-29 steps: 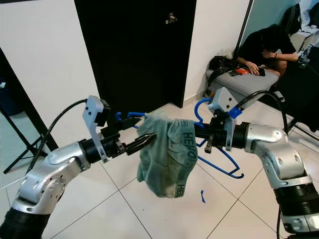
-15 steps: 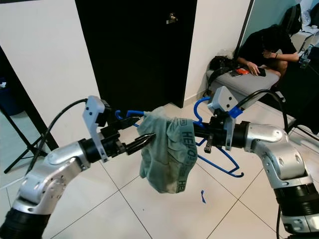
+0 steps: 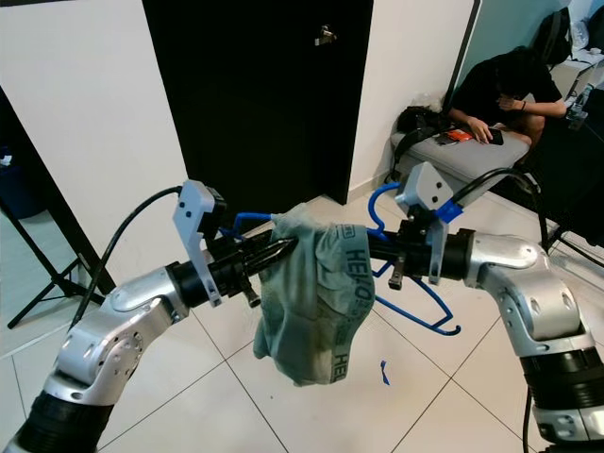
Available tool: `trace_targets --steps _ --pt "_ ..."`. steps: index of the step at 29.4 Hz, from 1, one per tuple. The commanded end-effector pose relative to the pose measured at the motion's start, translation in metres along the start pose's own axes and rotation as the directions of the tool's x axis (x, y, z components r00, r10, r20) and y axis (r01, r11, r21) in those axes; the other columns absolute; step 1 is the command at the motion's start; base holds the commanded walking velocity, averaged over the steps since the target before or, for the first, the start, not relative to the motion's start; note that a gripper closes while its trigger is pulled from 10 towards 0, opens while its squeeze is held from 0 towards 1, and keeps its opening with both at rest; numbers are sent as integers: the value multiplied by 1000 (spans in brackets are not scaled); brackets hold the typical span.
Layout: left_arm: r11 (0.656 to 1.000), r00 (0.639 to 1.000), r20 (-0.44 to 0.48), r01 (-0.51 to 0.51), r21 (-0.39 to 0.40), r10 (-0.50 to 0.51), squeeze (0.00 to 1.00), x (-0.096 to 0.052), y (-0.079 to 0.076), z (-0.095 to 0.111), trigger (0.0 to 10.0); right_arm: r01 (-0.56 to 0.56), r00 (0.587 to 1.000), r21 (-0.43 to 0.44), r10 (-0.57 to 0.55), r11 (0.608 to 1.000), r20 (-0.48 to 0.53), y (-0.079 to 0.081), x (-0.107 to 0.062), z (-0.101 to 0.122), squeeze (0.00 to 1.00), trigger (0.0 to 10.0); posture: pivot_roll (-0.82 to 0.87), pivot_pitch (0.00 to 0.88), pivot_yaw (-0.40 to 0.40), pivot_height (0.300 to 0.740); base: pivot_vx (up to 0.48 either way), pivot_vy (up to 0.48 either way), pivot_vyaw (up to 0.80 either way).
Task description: Hang hanger
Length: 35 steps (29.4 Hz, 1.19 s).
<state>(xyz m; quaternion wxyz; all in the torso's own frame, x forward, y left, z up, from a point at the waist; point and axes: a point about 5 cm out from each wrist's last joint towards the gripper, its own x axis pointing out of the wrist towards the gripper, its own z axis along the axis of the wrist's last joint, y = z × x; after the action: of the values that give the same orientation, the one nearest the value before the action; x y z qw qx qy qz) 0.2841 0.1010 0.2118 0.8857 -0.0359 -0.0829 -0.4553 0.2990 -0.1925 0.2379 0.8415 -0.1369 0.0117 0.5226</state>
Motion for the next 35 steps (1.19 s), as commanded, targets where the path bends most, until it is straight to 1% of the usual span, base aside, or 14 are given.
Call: trace_targets --steps 1,7,9,11,13,15,16,18,21,27,30,33,34,35 --pt "999 1000 -6 -28 22 29 0 -3 7 1 0 -5 1000 -2 5 1000 11 1 -1 2 0 10000 12 0 -56 740 0 0 0" --pt "999 999 -3 -43 33 43 0 -7 12 4 0 0 1000 0 0 1000 7 0 -1 1 0 10000 13 0 -55 740 0 0 0" --pt "998 999 13 -50 43 50 0 -12 16 10 0 8 1000 3 -8 1000 2 0 -2 0 0 10000 14 0 -56 740 0 0 0" --pt "996 996 71 -62 62 57 0 -21 23 26 0 28 1000 15 -27 1000 -15 -1 -4 -4 0 10000 15 0 -57 740 0 0 0" --pt "996 994 93 -64 69 57 0 -24 25 32 0 35 999 20 -34 999 -22 -1 -4 -6 0 10000 15 0 -57 740 0 0 0" --pt "993 982 170 -93 69 81 0 -32 34 51 0 48 998 31 -47 998 -34 -1 -5 -10 0 10000 15 0 -57 740 0 0 0" --pt "993 982 170 -93 69 81 0 -32 34 51 0 48 998 31 -47 998 -34 -1 -5 -10 0 10000 15 0 -57 740 0 0 0" --pt "990 968 228 -126 59 109 0 -40 42 65 0 62 998 37 -61 997 -35 -1 -7 -12 0 10000 15 0 -57 740 0 0 0" --pt "987 953 268 -156 44 139 0 -47 48 72 0 78 997 42 -77 996 -31 -2 -8 -12 0 10000 16 0 -57 740 0 0 0" --pt "986 955 257 -162 31 149 0 -47 49 67 0 95 995 46 -94 994 -14 -3 -8 -11 0 10000 16 0 -59 740 0 0 0" --pt "993 969 220 -115 14 109 0 -39 39 54 0 116 993 47 -117 992 17 -6 -8 -7 0 10000 15 0 -60 740 0 0 0" --pt "997 976 205 -76 2 74 0 -35 33 49 0 123 992 47 -124 991 28 -7 -8 -5 0 10000 14 0 -59 740 0 0 0" --pt "998 979 192 -65 -8 65 0 -32 30 45 1098 126 991 49 -128 991 45 -7 -8 -3 0 10000 13 0 -58 740 0 0 0" --pt "998 979 192 -65 -8 65 0 -32 30 45 1098 126 991 49 -128 991 45 -7 -8 -3 0 10000 13 0 -58 740 0 0 0"
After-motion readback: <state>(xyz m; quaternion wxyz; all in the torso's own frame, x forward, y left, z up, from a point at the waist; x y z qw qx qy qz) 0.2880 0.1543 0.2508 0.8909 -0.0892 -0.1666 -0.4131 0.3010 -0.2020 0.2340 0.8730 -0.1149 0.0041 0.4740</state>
